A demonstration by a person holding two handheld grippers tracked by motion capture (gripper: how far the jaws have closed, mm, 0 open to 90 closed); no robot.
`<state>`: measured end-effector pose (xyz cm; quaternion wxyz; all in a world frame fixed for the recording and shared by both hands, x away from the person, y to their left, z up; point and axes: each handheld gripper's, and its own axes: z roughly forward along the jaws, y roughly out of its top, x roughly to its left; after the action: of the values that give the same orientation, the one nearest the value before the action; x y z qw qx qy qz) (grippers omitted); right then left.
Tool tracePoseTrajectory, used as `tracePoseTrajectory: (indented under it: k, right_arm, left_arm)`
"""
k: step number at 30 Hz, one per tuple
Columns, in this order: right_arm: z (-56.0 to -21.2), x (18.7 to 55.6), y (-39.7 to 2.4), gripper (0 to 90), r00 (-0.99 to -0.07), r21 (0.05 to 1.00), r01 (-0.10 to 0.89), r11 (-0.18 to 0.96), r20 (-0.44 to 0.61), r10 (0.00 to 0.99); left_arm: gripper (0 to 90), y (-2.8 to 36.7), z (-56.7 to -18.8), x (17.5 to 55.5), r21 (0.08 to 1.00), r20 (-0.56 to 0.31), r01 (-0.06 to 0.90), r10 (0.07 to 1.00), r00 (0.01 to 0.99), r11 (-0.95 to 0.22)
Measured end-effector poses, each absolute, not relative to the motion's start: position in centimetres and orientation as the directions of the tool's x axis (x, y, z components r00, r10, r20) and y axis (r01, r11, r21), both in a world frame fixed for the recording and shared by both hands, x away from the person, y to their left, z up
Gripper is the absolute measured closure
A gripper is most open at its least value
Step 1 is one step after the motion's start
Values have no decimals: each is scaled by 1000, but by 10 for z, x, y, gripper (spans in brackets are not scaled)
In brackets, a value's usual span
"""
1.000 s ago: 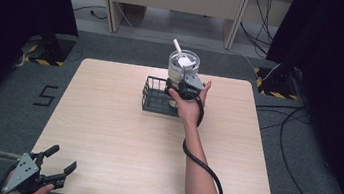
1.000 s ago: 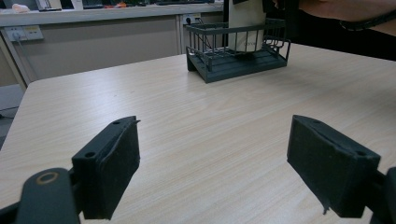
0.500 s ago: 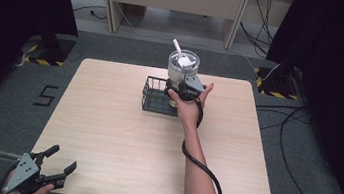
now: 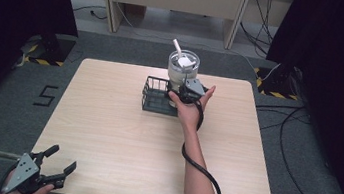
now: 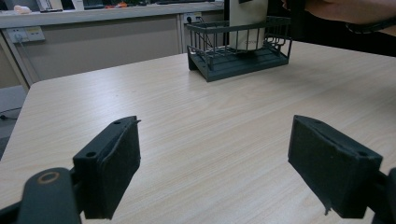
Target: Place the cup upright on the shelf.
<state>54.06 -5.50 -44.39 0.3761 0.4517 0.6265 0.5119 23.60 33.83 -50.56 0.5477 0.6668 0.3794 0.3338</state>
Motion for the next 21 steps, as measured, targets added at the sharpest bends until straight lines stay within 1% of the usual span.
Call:
tracePoseTrajectory:
  k: [21]
  right_arm:
    - [-442, 517, -70, 1, -312, 981, 175, 83, -25, 950]
  left_arm:
    - [163, 337, -504, 235, 984, 39, 134, 870, 491, -120]
